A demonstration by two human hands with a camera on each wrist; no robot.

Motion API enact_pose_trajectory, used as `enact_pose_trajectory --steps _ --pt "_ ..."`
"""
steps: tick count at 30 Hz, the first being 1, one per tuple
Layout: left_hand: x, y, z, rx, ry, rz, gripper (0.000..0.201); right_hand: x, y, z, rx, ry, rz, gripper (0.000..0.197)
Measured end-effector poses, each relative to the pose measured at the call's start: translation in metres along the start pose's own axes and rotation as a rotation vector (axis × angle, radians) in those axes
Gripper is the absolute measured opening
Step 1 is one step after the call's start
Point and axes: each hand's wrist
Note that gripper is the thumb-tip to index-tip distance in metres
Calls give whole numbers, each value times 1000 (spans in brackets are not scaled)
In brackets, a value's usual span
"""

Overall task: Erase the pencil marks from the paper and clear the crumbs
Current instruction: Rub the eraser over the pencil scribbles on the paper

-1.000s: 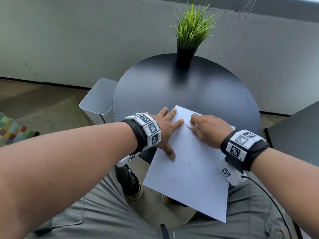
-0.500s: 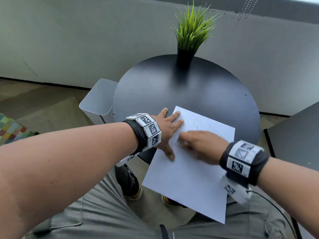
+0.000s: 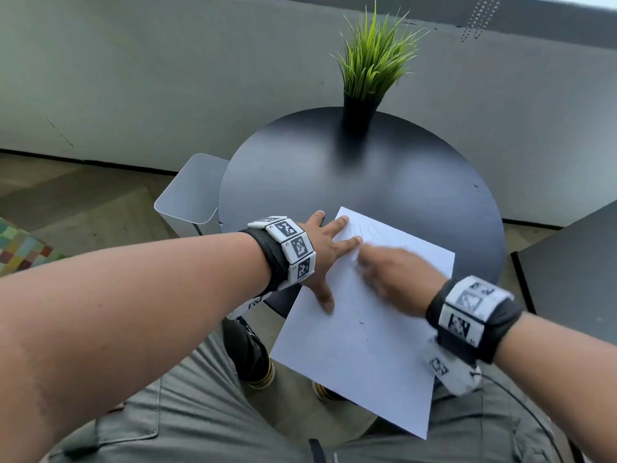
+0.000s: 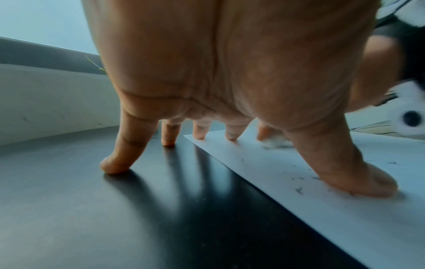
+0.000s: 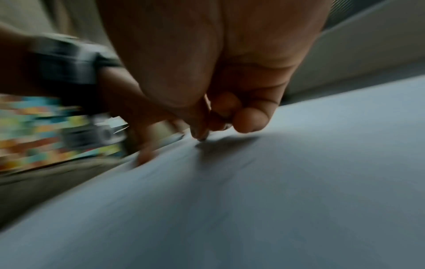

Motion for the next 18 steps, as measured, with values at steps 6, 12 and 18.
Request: enact_pose_trajectory --steps 6,12,18 --pt "1 1 -1 4 11 -9 138 -7 9 -18 -80 -115 -56 20" --pt "0 2 -2 -18 19 -14 140 24 -11 11 -67 171 189 14" --pt "0 9 -3 -8 15 16 131 1 14 -34 -119 -302 -66 24"
Point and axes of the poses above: each hand's wrist, its own x-axis away from the middle knuckle, its own y-axis out of the back of the hand, z = x × y, and after that the axes turned 4 degrees about -x, right-handed
